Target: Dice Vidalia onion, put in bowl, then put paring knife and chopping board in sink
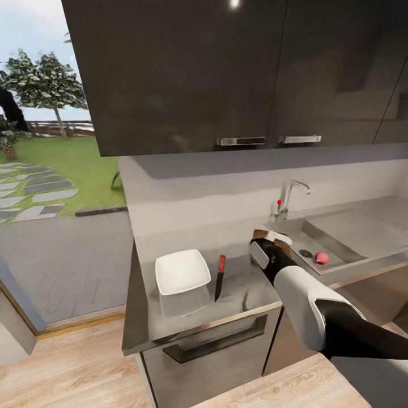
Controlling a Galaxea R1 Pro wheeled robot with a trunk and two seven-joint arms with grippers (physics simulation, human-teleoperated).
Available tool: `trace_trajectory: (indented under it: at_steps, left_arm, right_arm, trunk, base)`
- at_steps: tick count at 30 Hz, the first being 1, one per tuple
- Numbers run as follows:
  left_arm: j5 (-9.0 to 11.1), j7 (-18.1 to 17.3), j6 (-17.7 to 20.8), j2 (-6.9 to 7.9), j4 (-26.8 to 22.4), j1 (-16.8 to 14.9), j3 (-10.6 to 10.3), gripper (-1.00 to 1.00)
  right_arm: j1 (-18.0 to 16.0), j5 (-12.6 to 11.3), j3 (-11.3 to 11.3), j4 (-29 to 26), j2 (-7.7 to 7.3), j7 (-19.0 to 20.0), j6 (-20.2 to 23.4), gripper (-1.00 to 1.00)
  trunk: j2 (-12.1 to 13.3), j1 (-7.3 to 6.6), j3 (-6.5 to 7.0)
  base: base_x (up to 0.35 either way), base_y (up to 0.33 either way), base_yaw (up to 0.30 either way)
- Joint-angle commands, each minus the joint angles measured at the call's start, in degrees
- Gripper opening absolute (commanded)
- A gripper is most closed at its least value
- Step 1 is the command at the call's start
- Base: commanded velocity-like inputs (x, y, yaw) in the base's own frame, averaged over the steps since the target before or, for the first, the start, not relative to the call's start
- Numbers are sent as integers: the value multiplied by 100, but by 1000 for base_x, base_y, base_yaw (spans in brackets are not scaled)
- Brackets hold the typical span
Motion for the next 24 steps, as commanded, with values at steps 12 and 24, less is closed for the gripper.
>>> trace_trajectory:
  at_steps: [12, 24]
  left_arm:
    - [17, -2, -8, -4, 209, -8, 21, 100]
    - [17, -4, -9, -4, 322, -8, 5, 100]
  right_arm:
    - [-7, -50, -172, -56, -75, -355, 46, 100]
    - [-17, -439, -180, -1400, -157, -1859, 1131, 100]
  trunk:
    - [-9, 3, -9]
    - [-9, 3, -9]
  base:
    - [1, 2, 0]
    - [0, 0, 0]
